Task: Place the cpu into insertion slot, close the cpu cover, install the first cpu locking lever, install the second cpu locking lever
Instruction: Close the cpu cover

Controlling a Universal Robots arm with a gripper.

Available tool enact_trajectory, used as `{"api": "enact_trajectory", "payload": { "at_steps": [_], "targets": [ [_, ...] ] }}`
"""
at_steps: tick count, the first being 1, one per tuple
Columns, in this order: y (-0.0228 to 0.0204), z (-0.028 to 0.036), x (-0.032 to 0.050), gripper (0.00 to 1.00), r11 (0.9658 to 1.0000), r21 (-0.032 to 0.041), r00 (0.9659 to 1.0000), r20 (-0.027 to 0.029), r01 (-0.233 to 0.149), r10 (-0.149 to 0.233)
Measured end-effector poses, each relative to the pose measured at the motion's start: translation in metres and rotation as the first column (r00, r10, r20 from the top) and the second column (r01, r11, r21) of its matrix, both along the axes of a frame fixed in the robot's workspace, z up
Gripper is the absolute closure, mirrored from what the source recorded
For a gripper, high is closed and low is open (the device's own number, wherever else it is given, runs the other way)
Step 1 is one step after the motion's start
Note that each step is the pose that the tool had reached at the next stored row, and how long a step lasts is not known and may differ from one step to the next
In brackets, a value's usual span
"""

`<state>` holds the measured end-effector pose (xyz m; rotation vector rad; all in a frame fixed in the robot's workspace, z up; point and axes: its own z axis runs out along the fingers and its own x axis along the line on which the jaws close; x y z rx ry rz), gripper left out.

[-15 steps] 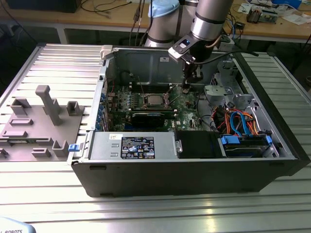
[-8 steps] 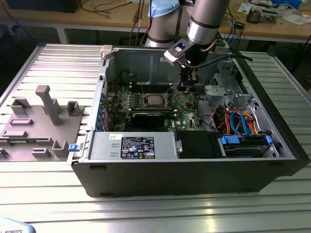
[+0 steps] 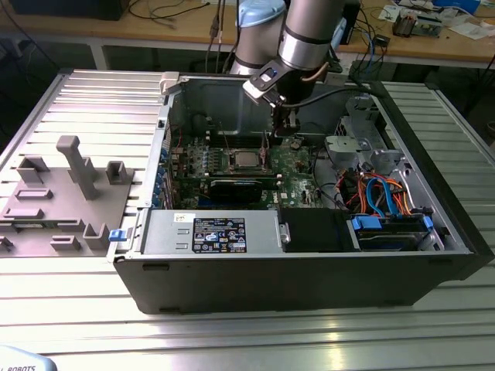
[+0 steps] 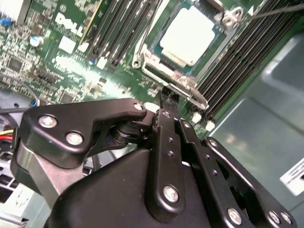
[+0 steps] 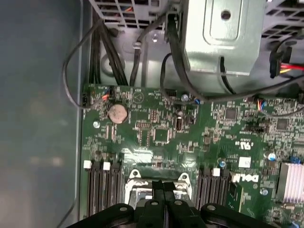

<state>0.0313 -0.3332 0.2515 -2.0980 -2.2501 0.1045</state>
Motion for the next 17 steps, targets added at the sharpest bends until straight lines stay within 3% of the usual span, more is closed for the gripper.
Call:
{"api": "enact_trajectory", "payload": {
  "at_steps": [7, 10, 17],
  "targets": [
    [0.0, -0.0016, -0.0158, 0.89, 1.0, 0.007, 1.0, 0.0001, -0.005, 0.005],
    [0.0, -0.0048, -0.0262, 0.89, 0.9999, 0.013, 1.0, 0.0002, -0.008, 0.008],
    [0.0, -0.0148, -0.0522, 0.89, 0.9998, 0.0178, 0.9999, 0.0002, -0.01, 0.01]
  ]
}}
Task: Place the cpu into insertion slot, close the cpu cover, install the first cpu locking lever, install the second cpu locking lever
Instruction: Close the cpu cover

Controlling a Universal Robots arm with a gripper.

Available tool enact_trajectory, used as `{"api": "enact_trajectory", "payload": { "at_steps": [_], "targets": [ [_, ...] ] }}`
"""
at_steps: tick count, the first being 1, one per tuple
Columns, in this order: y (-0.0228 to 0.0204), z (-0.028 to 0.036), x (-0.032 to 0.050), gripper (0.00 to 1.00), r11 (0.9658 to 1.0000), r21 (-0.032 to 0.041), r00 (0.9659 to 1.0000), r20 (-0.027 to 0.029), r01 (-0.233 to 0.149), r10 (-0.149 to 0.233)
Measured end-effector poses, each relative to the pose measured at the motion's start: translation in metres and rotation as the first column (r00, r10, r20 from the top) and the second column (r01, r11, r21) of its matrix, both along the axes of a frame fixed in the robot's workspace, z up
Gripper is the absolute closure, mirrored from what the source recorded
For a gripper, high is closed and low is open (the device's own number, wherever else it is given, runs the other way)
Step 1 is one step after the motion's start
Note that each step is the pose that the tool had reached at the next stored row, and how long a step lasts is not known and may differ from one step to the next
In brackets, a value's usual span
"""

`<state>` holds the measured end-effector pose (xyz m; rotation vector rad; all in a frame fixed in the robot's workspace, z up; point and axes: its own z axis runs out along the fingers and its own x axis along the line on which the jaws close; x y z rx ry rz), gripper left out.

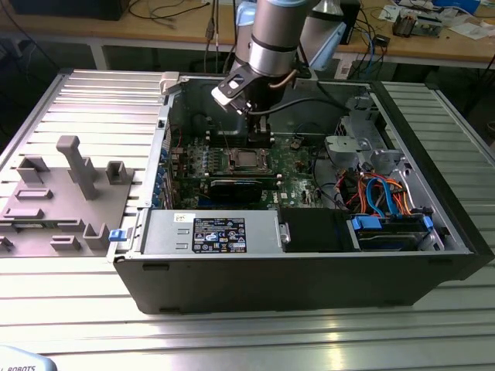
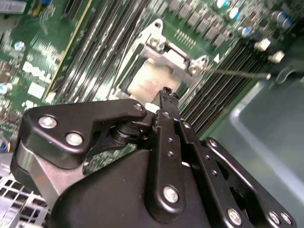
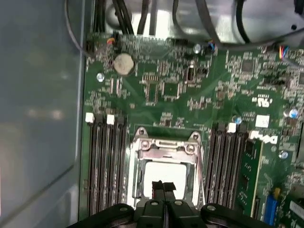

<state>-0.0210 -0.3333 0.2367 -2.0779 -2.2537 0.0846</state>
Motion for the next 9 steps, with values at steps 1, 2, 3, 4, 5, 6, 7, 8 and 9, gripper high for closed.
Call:
{"api": "enact_trajectory", "payload": {
  "at_steps": [1, 2, 3, 4, 5, 6, 7, 8, 9],
  "targets": [
    [0.0, -0.0013, -0.0019, 0.89, 1.0, 0.0, 1.0, 0.0, 0.0, 0.0],
    [0.0, -0.0031, -0.0034, 0.89, 1.0, 0.0001, 1.0, 0.0001, 0.0, 0.0],
    [0.0, -0.006, -0.0053, 0.89, 1.0, 0.0, 1.0, 0.0, -0.001, 0.001],
    [0.0, -0.0093, -0.008, 0.89, 1.0, 0.0, 1.0, 0.0, -0.001, 0.001],
    [0.0, -0.0112, -0.0095, 0.89, 1.0, 0.0, 1.0, 0.0, -0.001, 0.001],
    [0.0, -0.0126, -0.0106, 0.89, 1.0, 0.0002, 1.0, 0.0001, -0.001, 0.001],
    [0.0, -0.0144, -0.012, 0.89, 1.0, 0.0001, 1.0, 0.0001, -0.002, 0.002],
    [0.0, -0.0154, -0.0128, 0.89, 1.0, 0.0001, 1.0, 0.0, -0.002, 0.002],
    [0.0, -0.0163, -0.0134, 0.89, 1.0, 0.0001, 1.0, 0.0001, -0.002, 0.002]
  ]
}}
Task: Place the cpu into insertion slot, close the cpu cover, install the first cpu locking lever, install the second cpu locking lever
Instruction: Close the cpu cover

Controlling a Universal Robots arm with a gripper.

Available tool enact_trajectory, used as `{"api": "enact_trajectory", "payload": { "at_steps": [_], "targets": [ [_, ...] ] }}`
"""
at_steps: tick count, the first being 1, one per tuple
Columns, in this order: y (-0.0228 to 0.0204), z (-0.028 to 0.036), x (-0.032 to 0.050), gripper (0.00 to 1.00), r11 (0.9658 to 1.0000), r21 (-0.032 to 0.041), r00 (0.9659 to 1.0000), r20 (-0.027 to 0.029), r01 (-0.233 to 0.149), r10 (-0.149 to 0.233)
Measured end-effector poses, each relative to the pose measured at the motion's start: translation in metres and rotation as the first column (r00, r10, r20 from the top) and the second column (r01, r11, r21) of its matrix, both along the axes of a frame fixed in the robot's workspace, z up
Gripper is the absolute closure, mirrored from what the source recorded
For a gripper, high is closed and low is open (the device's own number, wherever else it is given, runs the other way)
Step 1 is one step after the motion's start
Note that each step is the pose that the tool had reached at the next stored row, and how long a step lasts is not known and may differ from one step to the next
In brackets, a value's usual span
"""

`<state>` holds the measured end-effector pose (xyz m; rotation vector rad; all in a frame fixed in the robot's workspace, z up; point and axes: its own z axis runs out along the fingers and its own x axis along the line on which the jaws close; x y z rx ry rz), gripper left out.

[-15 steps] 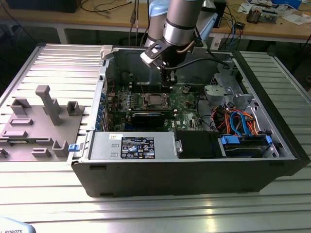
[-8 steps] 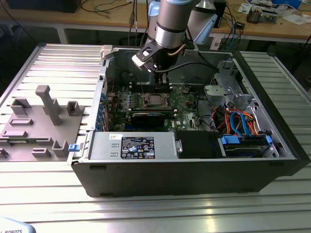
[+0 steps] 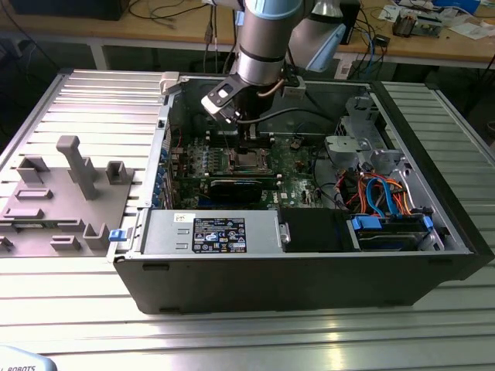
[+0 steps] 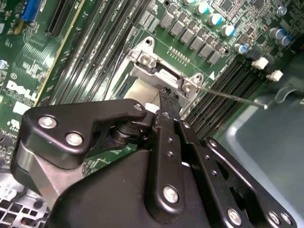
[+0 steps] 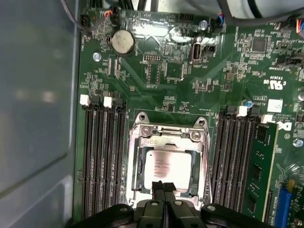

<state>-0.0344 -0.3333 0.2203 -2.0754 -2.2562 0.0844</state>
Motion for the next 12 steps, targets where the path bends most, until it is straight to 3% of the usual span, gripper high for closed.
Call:
{"api": "enact_trajectory", "payload": {
  "at_steps": [12],
  "targets": [
    [0.0, -0.0102, -0.0043, 0.89, 1.0, -0.0001, 1.0, -0.0001, -0.001, 0.001]
  ]
}}
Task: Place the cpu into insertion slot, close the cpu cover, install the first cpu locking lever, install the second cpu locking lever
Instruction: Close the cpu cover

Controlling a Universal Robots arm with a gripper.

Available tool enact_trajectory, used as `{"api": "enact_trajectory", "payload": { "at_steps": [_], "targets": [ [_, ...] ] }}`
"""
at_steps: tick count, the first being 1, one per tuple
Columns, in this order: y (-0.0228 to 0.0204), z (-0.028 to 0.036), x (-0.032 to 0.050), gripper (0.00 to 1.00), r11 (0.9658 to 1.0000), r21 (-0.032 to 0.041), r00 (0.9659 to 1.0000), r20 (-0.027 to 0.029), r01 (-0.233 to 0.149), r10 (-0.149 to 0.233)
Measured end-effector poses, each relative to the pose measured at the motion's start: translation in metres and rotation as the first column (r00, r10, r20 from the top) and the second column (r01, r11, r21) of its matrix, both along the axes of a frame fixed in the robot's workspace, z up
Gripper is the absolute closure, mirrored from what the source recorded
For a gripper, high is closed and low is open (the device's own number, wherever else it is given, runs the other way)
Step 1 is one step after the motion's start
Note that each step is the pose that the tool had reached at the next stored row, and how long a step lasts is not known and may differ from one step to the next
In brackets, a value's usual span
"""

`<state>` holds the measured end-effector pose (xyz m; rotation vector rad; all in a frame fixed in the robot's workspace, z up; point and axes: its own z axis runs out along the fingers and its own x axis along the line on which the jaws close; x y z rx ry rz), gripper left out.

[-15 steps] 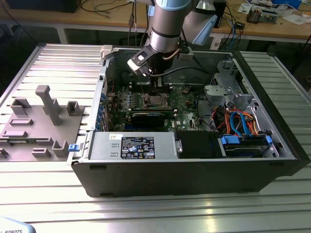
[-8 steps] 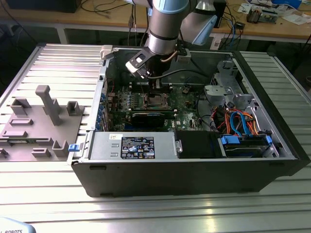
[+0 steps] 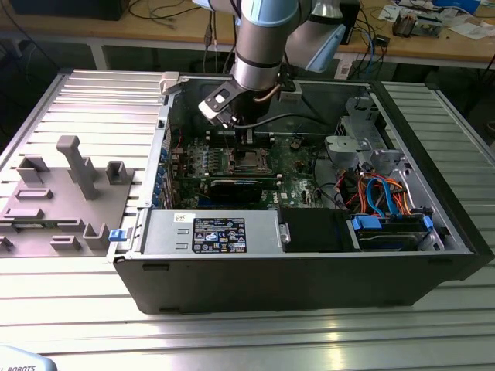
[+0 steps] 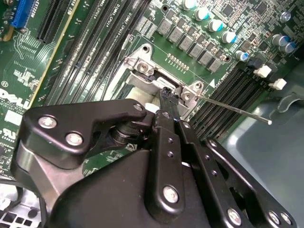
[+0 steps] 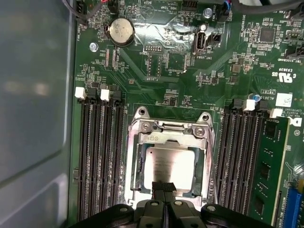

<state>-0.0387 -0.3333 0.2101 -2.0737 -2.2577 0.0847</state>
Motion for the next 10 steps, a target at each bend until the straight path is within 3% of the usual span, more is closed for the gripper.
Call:
{"api": "enact_trajectory", "payload": {
  "at_steps": [4, 7, 10],
  "targets": [
    [-0.0003, -0.0032, -0.0003, 0.89, 1.0, -0.0002, 1.0, -0.0001, 0.0, 0.0],
    [-0.0043, -0.005, -0.0002, 0.89, 1.0, -0.0001, 1.0, -0.0003, -0.001, 0.001],
    [-0.0057, -0.0052, 0.0011, 0.89, 1.0, -0.0003, 1.0, -0.0002, -0.001, 0.001]
  ]
}}
